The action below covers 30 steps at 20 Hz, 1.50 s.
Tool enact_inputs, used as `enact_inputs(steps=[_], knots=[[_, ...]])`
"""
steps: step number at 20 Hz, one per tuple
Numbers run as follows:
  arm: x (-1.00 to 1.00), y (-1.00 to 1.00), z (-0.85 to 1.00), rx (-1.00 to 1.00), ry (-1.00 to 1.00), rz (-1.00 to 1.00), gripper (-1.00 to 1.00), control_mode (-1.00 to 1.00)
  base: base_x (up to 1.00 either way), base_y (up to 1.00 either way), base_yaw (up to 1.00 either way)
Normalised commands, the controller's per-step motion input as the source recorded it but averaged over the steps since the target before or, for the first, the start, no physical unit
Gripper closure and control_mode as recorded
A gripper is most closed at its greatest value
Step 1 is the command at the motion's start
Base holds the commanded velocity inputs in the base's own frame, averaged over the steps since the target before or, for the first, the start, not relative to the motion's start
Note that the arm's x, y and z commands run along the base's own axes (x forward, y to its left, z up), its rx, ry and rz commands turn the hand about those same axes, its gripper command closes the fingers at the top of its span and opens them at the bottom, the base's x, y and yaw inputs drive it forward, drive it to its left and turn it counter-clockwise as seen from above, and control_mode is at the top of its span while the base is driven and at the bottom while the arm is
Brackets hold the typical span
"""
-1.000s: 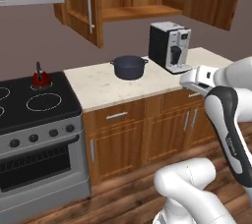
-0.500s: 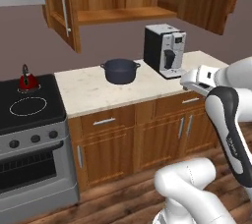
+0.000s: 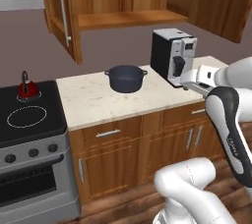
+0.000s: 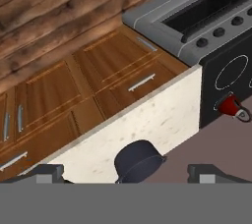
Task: Pick the kettle from the cabinet and place it on a stove burner. Then pick the pot from the counter and place it on another stove burner. Finally, turn both burners on.
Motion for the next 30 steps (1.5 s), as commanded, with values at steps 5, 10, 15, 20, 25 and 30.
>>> enact_inputs(steps=[5,10,15,20,25,30], knots=[[0.00,0.00,0.00,0.00,0.00,0.00,-1.00,1.00,0.69,0.00,0.01],[0.00,0.00,0.00,0.00,0.00,0.00,-1.00,1.00,0.64,0.00,0.02],[0.00,0.00,0.00,0.00,0.00,0.00,-1.00,1.00,0.53,0.00,0.03],[0.00,0.00,0.00,0.00,0.00,0.00,-1.00,1.00,0.47,-0.03,0.04],[0.00,0.00,0.00,0.00,0.00,0.00,-1.00,-1.00,0.12,-0.02,0.02],[0.03,0.00,-0.08,0.00,0.00,0.00,-1.00,-1.00,0.00,0.00,0.00]])
